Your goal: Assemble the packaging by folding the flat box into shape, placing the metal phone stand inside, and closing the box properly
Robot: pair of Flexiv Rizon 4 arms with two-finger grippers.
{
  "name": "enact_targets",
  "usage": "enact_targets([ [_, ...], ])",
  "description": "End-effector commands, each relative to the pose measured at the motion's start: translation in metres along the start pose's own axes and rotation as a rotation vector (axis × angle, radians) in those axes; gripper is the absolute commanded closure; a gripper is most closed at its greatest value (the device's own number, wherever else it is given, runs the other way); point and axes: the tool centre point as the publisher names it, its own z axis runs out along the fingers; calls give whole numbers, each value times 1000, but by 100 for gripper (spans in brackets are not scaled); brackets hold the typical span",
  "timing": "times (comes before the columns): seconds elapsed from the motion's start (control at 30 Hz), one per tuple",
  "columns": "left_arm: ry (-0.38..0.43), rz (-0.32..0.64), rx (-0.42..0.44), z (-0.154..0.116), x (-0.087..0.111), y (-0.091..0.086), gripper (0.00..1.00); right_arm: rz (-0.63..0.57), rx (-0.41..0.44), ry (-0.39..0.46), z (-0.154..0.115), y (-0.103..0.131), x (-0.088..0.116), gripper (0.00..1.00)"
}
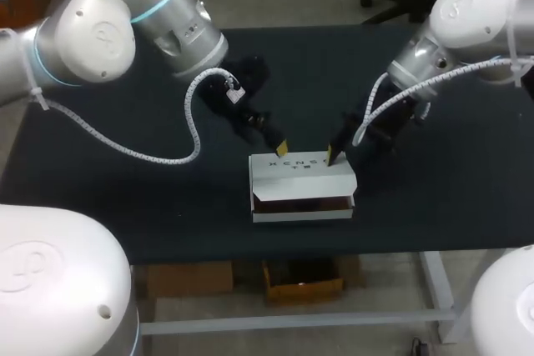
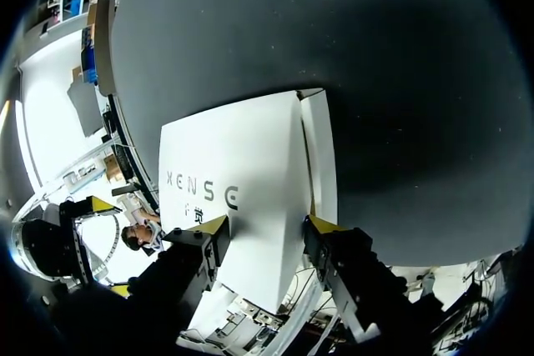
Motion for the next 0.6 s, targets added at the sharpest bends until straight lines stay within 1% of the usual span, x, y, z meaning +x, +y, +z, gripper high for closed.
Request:
enact_targets([
  [0.03,-3,-4,-54,-1,0,-7,0,-3,-7,0,-1,-4,-1,44],
  [0.17,-3,-4,-54,-1,0,-7,0,-5,-16,-8,-2,-7,-2,45],
  [0.2,-3,-4,-54,-1,0,-7,0,-4,-20,-11,-3,-7,-2,44],
  [0.3,-3,-4,-54,-1,0,-7,0,-2,-22,-11,-4,-7,-2,45],
  [0.33,-21,34,-56,0,-1,-7,0,-2,-23,-11,-4,-7,-2,45],
  [0.37,-16,48,-56,0,-2,-6,0,-2,-23,-11,-3,-7,-2,45],
  [0.4,-25,48,-48,0,-3,-5,0,-2,-22,-11,-3,-7,-2,44],
  [0.43,-45,69,-46,0,-4,-5,0,-1,-22,-11,-3,-7,-2,45],
  [0.47,-53,117,-40,1,-3,-3,0,0,-20,-11,-2,-6,-3,45],
  [0.5,-72,132,-34,1,-4,-2,0,1,-20,-10,-2,-5,-3,46],
  [0.53,-98,184,-35,3,-3,0,0,3,-19,-10,-2,-5,-4,45],
  [0.57,-101,177,-35,3,-4,0,0,4,-18,-9,-1,-4,-4,45],
  [0.6,-124,213,-38,5,-4,1,0,5,-17,-9,-1,-4,-4,46],
])
